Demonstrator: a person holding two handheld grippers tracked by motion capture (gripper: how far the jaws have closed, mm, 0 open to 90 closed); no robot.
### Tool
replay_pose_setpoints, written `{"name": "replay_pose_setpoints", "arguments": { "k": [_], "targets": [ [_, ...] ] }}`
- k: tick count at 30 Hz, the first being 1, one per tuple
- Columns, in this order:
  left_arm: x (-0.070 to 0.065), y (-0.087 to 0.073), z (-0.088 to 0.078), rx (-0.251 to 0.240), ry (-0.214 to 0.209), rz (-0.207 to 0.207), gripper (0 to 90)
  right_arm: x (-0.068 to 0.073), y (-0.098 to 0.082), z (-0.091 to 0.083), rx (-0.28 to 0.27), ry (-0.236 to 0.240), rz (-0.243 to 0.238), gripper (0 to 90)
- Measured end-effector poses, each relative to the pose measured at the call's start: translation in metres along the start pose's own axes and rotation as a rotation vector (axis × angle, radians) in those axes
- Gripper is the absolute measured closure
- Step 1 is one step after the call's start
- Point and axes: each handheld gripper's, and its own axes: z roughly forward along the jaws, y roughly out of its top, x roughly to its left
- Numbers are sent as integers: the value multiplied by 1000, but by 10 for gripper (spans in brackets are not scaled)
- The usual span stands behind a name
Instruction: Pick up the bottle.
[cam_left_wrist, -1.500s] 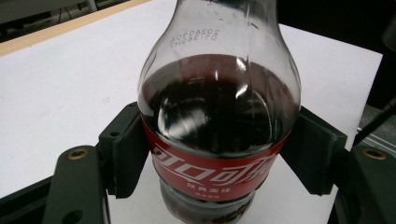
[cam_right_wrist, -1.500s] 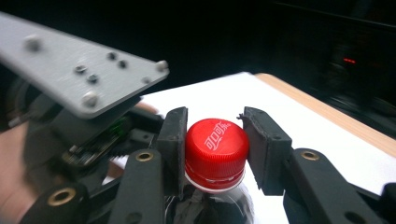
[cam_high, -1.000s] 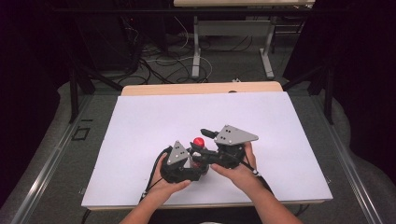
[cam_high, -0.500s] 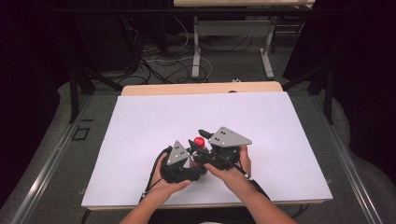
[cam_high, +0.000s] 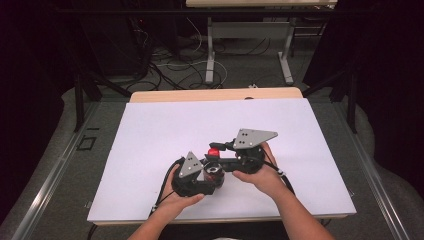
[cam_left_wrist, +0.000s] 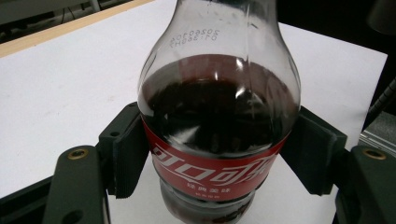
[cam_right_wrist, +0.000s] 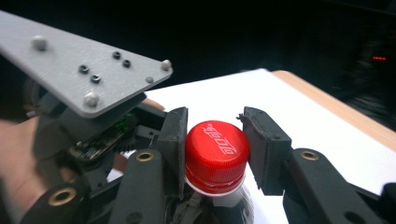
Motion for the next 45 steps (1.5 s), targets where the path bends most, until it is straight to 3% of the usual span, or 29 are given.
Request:
{"name": "replay_pose_setpoints", "arguments": {
  "k": [2,4,8,12,15,16,18,24,26,33,36,39,40,41,42,43,45],
  "targets": [
    [0,0,0,0,-4,-2,303,-5,0,0,2,38,4,610],
    [0,0,1,-1,-2,-3,302,-6,0,0,3,39,7,608],
    [2,0,0,-4,9,-11,302,8,2,0,-18,-36,53,492],
    [2,0,0,-5,19,-16,302,26,6,2,-24,-203,21,472],
    [1,0,0,-9,20,-16,302,37,7,7,-24,-300,29,466],
    [1,0,0,-5,22,-12,302,37,7,7,-24,-300,29,466],
    [0,0,1,-4,19,-11,302,40,6,13,-25,-374,15,467],
    [1,0,0,-2,23,-6,302,38,4,17,5,-400,57,481],
    [1,0,0,-3,26,-17,302,39,4,15,15,-395,76,498],
    [1,0,0,-2,26,-8,302,43,3,7,13,-379,62,594],
    [0,0,0,1,24,-7,302,40,3,5,19,-341,40,602],
    [1,0,-1,1,22,-1,303,28,3,3,18,-219,0,608],
    [1,-1,0,1,17,-2,303,28,3,3,18,-219,0,608],
    [1,-1,0,0,15,-1,303,14,2,0,20,-104,2,611],
    [1,-1,0,-1,13,-1,303,14,2,0,20,-104,2,611],
    [1,-1,0,-1,10,-1,302,2,2,-2,19,-20,-12,611],
    [0,0,0,2,9,4,302,-4,2,-4,21,38,-32,610]
  ]
}}
